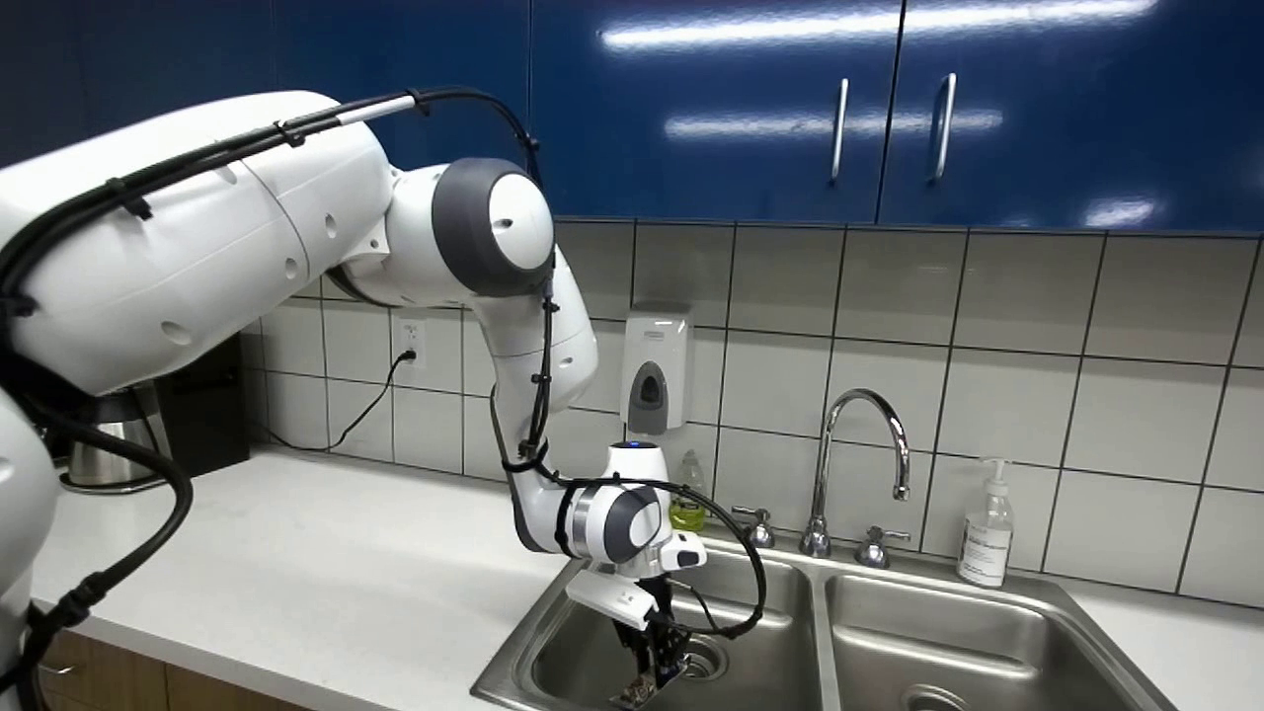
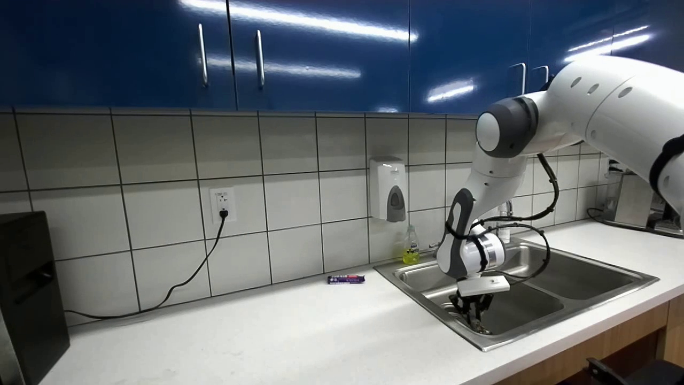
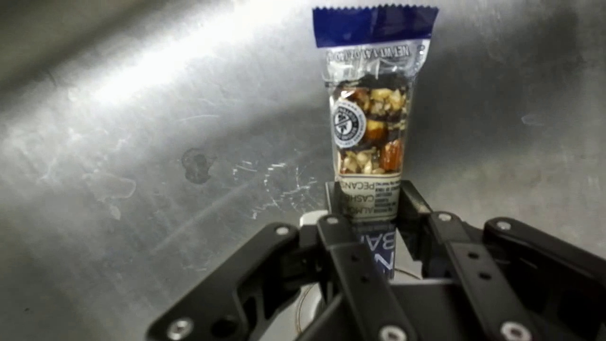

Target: Put one sachet in the sink on the left.

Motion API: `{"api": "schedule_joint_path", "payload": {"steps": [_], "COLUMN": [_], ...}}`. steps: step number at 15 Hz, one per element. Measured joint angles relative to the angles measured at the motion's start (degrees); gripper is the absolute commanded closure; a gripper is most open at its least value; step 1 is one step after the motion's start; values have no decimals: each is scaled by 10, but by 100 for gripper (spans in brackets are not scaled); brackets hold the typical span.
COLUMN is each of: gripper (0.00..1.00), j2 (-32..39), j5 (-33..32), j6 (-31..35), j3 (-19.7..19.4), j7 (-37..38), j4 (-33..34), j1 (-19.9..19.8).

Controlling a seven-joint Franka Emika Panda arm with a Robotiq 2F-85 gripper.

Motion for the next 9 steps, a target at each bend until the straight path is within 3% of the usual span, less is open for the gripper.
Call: {"api": "schedule_joint_path", "payload": {"steps": [1, 2, 3, 5, 9], "gripper": [92, 80, 44, 38, 8], "j2": [7, 13, 19, 26, 27], "j5": [0, 0, 0, 0, 0], "j6": [0, -1, -1, -1, -1], "j3": [0, 0, 0, 0, -1], "j7": [-1, -2, -3, -3, -3], "j4": [5, 9, 13, 19, 21], "j1": [0, 0, 0, 1, 2]}}
